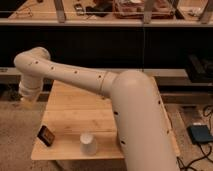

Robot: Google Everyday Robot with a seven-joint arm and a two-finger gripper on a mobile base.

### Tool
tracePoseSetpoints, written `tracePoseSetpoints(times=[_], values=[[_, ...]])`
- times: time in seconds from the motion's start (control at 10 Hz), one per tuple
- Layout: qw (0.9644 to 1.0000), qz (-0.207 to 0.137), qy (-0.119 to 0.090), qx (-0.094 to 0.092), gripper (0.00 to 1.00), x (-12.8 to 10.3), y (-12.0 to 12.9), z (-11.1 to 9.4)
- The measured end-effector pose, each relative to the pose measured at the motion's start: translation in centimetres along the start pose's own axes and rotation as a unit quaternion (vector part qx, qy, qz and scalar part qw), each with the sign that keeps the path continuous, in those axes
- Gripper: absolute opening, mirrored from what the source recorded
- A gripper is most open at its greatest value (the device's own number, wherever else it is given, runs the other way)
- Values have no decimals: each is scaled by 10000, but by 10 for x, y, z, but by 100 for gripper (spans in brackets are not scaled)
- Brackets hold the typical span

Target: Knock the eraser over

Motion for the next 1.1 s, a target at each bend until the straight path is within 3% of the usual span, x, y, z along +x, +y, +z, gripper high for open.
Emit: tracePoseSetpoints(times=[0.2, 0.3, 0.5, 0.8, 1.1], values=[[9993, -292, -230, -80, 7, -1, -17, 15], [9980, -421, -471, -40, 7, -10, -29, 22], [9962, -504, -695, 117, 7, -17, -47, 28], [9959, -394, -723, 373, 7, -18, -68, 34], [9964, -162, -759, 331, 7, -14, -75, 52]])
